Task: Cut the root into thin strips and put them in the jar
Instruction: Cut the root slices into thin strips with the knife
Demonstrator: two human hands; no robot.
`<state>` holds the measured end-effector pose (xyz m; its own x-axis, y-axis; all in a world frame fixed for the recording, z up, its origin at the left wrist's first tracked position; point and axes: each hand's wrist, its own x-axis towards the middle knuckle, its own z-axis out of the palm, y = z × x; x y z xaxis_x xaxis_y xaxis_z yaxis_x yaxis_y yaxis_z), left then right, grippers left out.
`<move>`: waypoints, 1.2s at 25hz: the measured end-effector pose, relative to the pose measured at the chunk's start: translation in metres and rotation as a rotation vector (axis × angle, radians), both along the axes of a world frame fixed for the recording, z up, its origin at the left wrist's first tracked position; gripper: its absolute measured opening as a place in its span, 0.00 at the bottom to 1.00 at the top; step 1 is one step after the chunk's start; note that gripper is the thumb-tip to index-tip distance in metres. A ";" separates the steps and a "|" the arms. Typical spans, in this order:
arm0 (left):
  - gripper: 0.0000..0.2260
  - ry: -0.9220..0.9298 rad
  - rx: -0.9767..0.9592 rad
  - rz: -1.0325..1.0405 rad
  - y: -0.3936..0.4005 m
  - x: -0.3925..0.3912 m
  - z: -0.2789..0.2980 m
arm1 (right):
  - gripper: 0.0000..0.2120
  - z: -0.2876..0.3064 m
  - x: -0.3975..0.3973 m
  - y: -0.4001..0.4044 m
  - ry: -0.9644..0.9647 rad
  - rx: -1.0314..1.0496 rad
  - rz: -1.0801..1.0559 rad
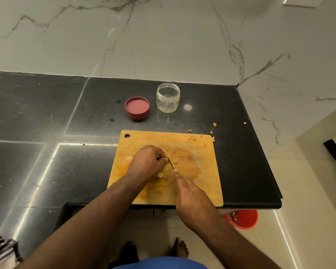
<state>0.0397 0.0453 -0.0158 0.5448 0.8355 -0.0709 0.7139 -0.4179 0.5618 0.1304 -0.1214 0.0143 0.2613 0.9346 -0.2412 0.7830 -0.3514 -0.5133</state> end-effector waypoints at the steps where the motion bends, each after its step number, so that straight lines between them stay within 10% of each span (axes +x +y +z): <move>1: 0.10 0.002 -0.002 0.003 -0.001 0.000 0.000 | 0.31 -0.001 -0.001 -0.001 -0.002 -0.001 -0.001; 30: 0.10 -0.036 -0.058 0.015 0.011 -0.002 0.002 | 0.26 -0.006 0.023 -0.009 0.130 0.185 -0.108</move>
